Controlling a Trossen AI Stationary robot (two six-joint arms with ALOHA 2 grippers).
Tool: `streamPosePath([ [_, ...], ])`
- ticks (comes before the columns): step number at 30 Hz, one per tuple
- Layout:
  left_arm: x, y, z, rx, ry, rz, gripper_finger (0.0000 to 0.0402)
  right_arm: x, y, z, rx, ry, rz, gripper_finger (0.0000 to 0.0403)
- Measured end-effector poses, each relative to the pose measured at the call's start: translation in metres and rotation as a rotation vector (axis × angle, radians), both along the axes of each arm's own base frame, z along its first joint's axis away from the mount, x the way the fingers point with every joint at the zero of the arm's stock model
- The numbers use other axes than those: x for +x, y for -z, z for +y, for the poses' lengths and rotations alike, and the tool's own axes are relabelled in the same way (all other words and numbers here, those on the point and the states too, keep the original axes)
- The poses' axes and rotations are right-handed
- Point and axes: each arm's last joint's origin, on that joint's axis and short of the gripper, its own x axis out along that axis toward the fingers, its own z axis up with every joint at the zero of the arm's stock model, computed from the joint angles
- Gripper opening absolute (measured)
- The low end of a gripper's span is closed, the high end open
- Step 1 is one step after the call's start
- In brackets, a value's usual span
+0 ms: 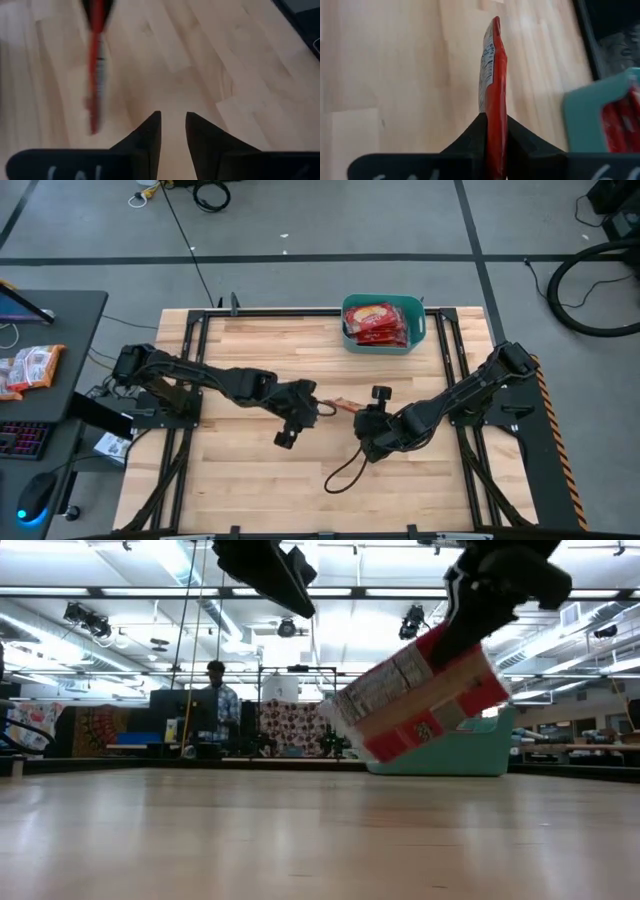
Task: Sort popcorn bags into baskets
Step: Put the popcorn bag into the green bin
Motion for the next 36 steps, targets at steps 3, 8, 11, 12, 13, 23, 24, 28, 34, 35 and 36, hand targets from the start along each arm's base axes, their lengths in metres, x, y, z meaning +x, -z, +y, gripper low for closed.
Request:
streamPosePath([
  [3,-0.004,0.011,-0.006,0.001,0.016,-0.020,0.0093,-0.002,-0.011,0.001,-0.028,0.030,0.003,0.0044],
  [8,-0.021,0.033,-0.005,0.025,-0.009,-0.002,0.0093,-0.006,-0.020,0.002,-0.060,0.053,0.024,0.0044],
  [11,-0.033,0.035,0.000,0.009,-0.034,-0.016,0.0093,-0.008,-0.024,0.000,-0.080,0.054,0.053,0.0044],
  [12,-0.038,0.033,0.002,0.002,-0.042,-0.030,0.0093,-0.009,-0.025,0.000,-0.087,0.057,0.054,0.0044],
  [13,-0.042,0.031,0.004,-0.010,-0.056,-0.049,0.0093,-0.008,-0.027,-0.001,-0.093,0.061,0.057,0.0044],
  [23,-0.090,0.016,0.019,-0.062,-0.130,-0.225,0.0093,-0.009,-0.050,-0.015,-0.187,0.086,0.076,0.0045],
  [24,-0.094,0.015,0.020,-0.071,-0.137,-0.242,0.0093,-0.010,-0.053,-0.016,-0.200,0.089,0.075,0.0045],
  [28,-0.111,0.012,0.026,-0.091,-0.158,-0.292,0.0093,-0.015,-0.063,-0.023,-0.259,0.109,0.074,0.0045],
  [34,-0.134,0.012,0.033,-0.113,-0.184,-0.357,0.0093,-0.025,-0.077,-0.037,-0.262,0.155,0.060,0.0046],
  [35,-0.136,0.012,0.034,-0.119,-0.188,-0.383,0.0093,-0.028,-0.080,-0.040,-0.261,0.163,0.058,0.0046],
  [36,-0.140,0.013,0.035,-0.124,-0.194,-0.401,0.0093,-0.030,-0.083,-0.043,-0.258,0.171,0.055,0.0046],
])
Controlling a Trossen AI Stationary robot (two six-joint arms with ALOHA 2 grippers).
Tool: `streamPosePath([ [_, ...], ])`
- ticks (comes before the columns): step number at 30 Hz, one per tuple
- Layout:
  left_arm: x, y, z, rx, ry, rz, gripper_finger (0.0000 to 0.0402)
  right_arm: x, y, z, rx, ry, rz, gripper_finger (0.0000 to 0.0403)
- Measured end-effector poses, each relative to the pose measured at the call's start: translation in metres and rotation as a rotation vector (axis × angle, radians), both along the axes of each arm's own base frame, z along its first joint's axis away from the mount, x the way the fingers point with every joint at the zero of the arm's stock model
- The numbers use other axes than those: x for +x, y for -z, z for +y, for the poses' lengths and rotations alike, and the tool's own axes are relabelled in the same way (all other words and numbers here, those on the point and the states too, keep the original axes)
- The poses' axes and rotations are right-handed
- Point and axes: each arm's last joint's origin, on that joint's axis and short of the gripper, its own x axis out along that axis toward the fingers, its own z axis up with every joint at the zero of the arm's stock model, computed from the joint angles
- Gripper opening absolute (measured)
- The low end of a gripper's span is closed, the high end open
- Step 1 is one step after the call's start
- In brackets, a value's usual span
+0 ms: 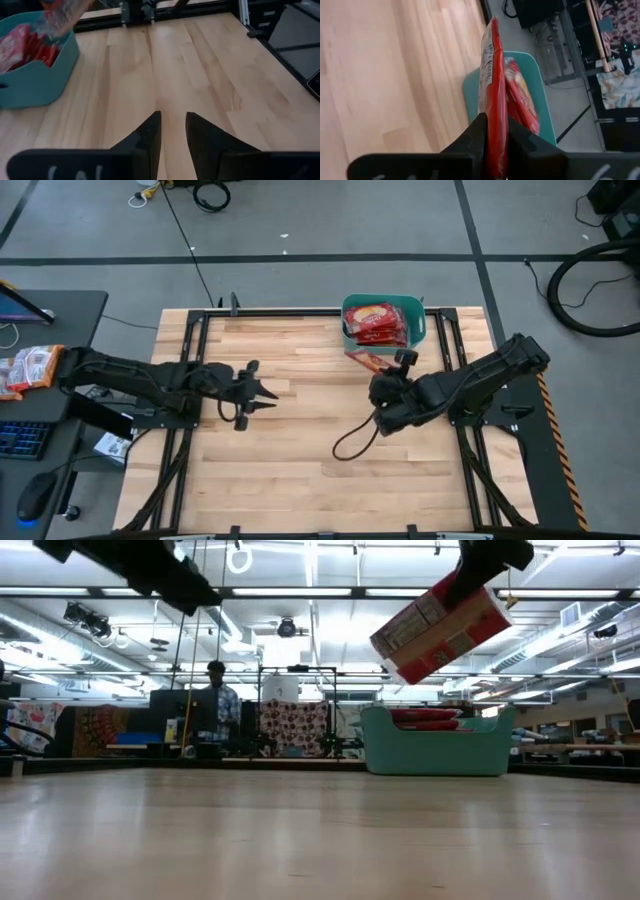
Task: Sort popcorn bags into baskets
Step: Put the popcorn bag into the green bin
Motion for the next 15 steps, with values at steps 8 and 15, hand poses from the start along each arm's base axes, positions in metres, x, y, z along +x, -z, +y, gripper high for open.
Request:
streamPosePath([
  [8,-0.017,0.015,0.009,-0.037,-0.042,-0.082,0.0093,-0.023,-0.018,-0.026,0.018,0.061,-0.048,0.0046],
  [15,-0.028,0.027,0.010,-0.097,-0.037,-0.132,0.0093,-0.041,-0.023,-0.045,0.021,0.103,-0.076,0.0046],
])
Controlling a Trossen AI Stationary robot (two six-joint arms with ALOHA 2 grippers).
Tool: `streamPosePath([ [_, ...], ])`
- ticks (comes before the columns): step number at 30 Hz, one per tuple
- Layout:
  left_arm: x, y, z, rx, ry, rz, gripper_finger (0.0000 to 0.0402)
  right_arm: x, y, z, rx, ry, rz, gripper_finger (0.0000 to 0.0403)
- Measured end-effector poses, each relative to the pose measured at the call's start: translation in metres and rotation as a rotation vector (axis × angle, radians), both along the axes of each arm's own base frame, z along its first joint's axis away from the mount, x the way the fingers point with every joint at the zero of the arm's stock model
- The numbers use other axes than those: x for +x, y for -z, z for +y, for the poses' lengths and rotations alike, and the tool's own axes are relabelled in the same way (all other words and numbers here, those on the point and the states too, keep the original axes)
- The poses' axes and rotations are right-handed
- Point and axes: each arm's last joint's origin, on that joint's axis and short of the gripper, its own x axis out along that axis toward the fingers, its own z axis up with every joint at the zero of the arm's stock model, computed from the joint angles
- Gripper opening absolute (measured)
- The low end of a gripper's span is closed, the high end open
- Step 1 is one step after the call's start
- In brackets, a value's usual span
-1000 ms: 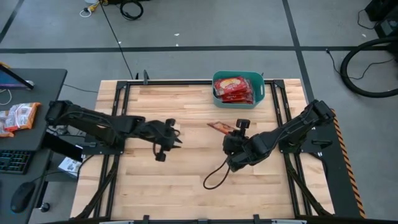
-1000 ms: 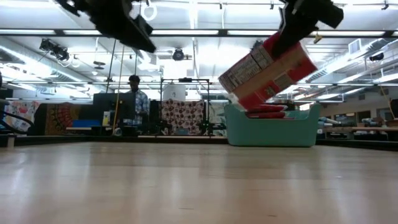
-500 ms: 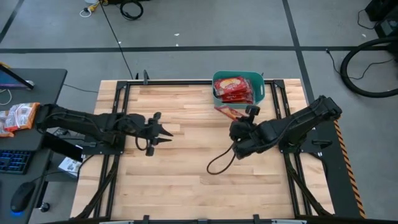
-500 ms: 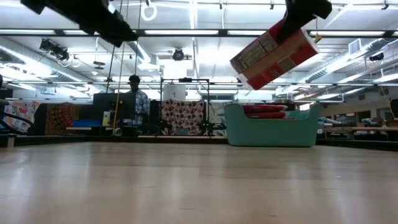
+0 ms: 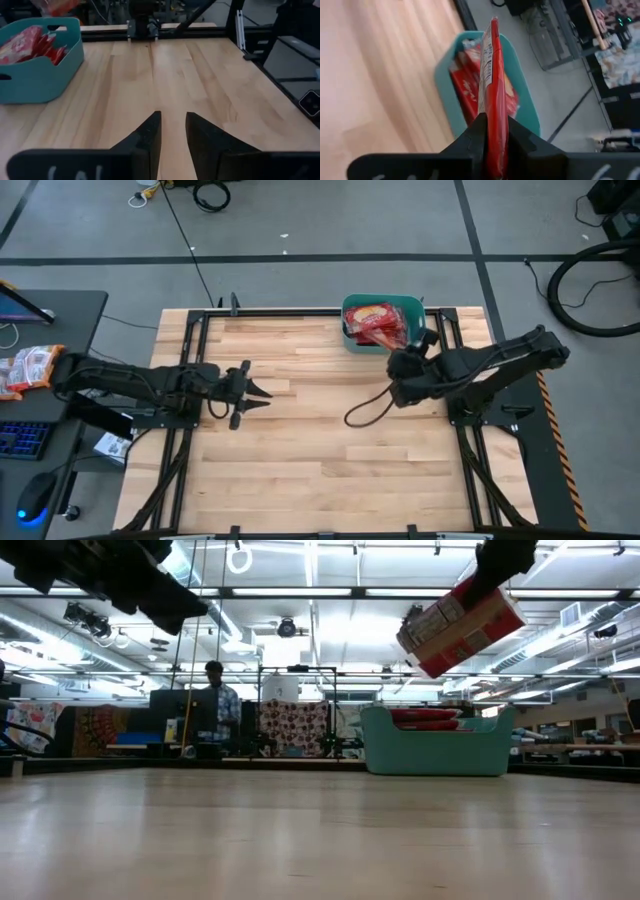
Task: Sort popcorn bags into baskets
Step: Put the popcorn bag into the green bin
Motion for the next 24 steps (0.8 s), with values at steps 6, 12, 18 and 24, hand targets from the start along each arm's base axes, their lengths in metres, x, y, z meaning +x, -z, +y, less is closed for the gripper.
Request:
streamPosePath([
  [6,-0.004,0.005,0.001,-0.045,-0.018,-0.004,0.0093,-0.008,-0.003,-0.017,-0.039,0.050,0.000,0.0046],
  [12,-0.004,0.011,0.001,-0.056,-0.033,0.010,0.0093,-0.008,-0.005,-0.031,-0.123,0.063,0.072,0.0046],
  [18,-0.004,0.008,0.002,-0.059,-0.045,-0.016,0.0093,-0.003,-0.005,-0.048,-0.107,0.039,0.155,0.0046],
  [24,-0.003,0.007,0.002,-0.054,-0.056,-0.036,0.0093,0.014,-0.010,-0.073,-0.079,-0.042,0.144,0.0046],
])
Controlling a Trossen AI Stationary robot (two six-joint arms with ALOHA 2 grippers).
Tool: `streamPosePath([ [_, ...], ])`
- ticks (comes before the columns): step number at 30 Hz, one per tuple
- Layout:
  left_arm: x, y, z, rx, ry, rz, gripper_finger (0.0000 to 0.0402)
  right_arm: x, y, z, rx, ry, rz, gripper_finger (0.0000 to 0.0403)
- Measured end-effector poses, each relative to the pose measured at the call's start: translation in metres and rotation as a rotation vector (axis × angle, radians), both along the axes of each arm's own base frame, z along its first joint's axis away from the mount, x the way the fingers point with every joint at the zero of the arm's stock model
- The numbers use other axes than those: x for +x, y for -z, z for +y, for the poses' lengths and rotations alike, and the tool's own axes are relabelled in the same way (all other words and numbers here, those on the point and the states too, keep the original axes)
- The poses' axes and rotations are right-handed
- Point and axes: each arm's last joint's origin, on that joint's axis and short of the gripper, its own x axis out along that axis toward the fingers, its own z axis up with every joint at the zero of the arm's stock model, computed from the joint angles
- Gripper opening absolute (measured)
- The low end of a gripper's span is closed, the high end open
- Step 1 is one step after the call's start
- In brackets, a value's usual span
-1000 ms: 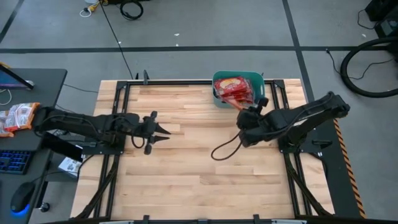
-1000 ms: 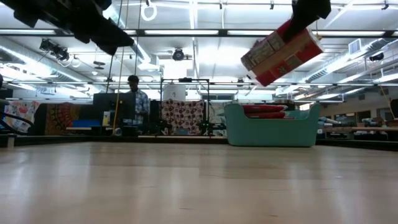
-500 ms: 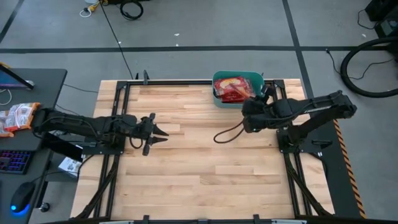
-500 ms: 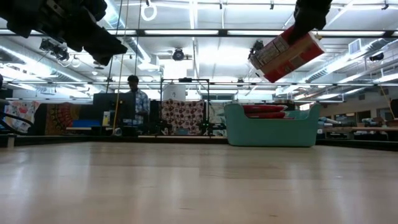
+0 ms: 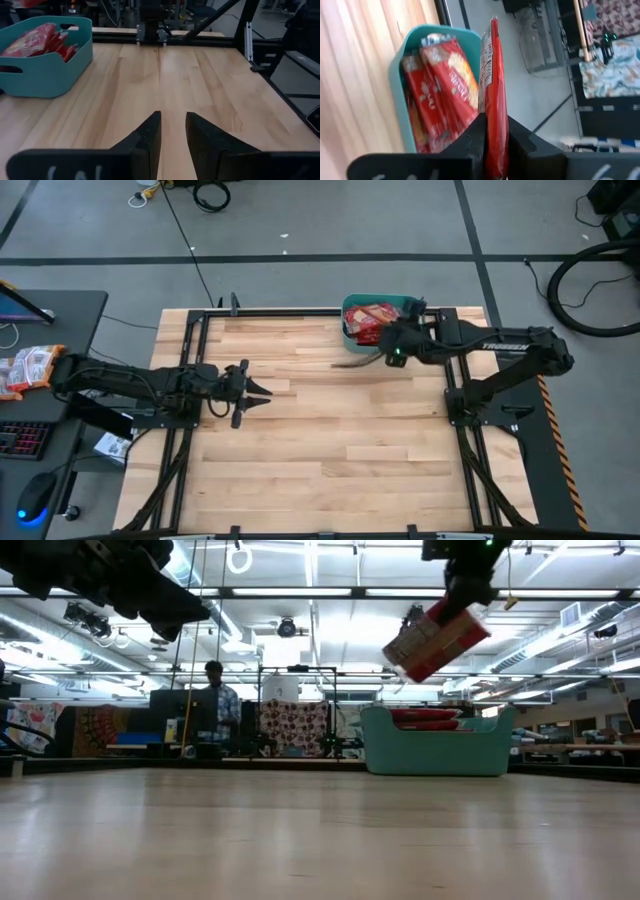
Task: Sort popcorn bags into baskets
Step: Put the popcorn bag into the green bin, then return to Home Position
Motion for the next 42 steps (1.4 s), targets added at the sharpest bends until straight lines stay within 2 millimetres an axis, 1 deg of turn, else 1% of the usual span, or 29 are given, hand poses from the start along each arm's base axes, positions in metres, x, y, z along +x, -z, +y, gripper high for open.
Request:
streamPosePath([
  [6,0.000,0.000,0.000,0.000,-0.002,0.002,0.0093,0.008,-0.006,-0.028,0.030,-0.087,-0.017,0.0046],
  [9,0.000,0.000,0.000,0.002,-0.004,0.002,0.0093,0.011,-0.004,-0.043,0.039,-0.104,-0.028,0.0046],
  [11,0.000,0.000,0.000,0.005,-0.012,0.002,0.0093,0.014,0.005,-0.052,0.061,-0.121,-0.014,0.0046],
  [14,0.000,0.000,0.000,0.007,-0.014,0.003,0.0093,0.018,0.025,-0.067,0.093,-0.149,0.009,0.0046],
  [17,0.000,0.001,0.000,0.007,-0.014,0.006,0.0093,0.018,0.042,-0.080,0.117,-0.176,0.034,0.0046],
  [22,0.000,0.002,0.000,0.008,-0.014,0.018,0.0093,0.013,0.057,-0.097,0.125,-0.219,0.075,0.0049],
  [25,0.000,0.002,0.001,0.008,-0.015,0.021,0.0093,0.008,0.062,-0.105,0.126,-0.215,0.099,0.0061],
  [27,0.000,0.002,0.001,0.008,-0.016,0.021,0.0093,0.003,0.065,-0.108,0.137,-0.192,0.120,0.0075],
  [30,0.000,0.002,0.001,0.008,-0.016,0.021,0.0093,-0.003,0.068,-0.110,0.160,-0.111,0.149,0.0104],
  [35,0.000,0.002,0.001,0.011,-0.015,0.021,0.0093,-0.014,0.069,-0.107,0.182,0.100,0.167,0.0156],
  [39,-0.001,0.001,0.001,0.027,-0.011,0.014,0.0093,-0.015,0.055,-0.097,0.257,0.224,0.071,0.0181],
  [42,-0.010,-0.010,0.001,0.022,-0.011,-0.064,0.0093,-0.011,0.040,-0.086,0.337,0.232,-0.036,0.0187],
])
